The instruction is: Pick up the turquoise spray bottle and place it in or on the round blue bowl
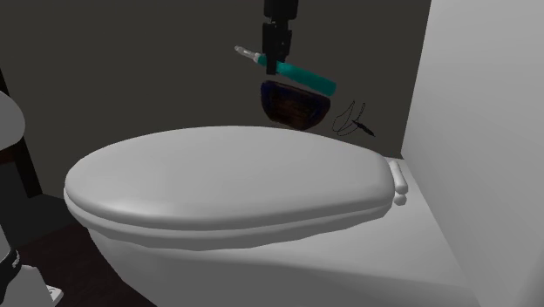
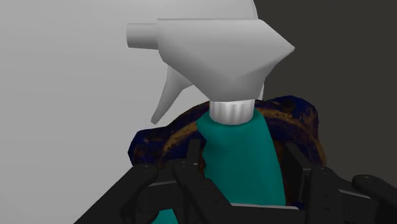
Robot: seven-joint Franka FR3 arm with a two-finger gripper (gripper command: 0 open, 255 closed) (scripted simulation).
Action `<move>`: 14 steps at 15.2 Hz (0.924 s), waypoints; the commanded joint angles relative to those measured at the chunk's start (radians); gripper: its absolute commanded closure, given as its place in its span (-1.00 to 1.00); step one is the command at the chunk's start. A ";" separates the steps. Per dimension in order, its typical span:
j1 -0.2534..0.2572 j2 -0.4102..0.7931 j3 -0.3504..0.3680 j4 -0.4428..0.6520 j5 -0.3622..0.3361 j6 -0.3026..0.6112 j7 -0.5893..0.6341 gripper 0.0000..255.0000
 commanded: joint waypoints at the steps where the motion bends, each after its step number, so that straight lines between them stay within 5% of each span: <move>1: 0.000 0.000 0.000 -0.002 0.000 0.002 0.000 1.00; 5: 0.000 0.000 0.000 -0.002 0.000 0.002 0.000 1.00; 6: 0.000 0.000 0.000 -0.002 0.000 0.002 0.000 -1.00; 11: 0.000 0.000 0.000 -0.002 0.000 0.002 0.000 -1.00; 14: 0.003 0.025 0.001 0.122 -0.017 -0.103 0.013 -1.00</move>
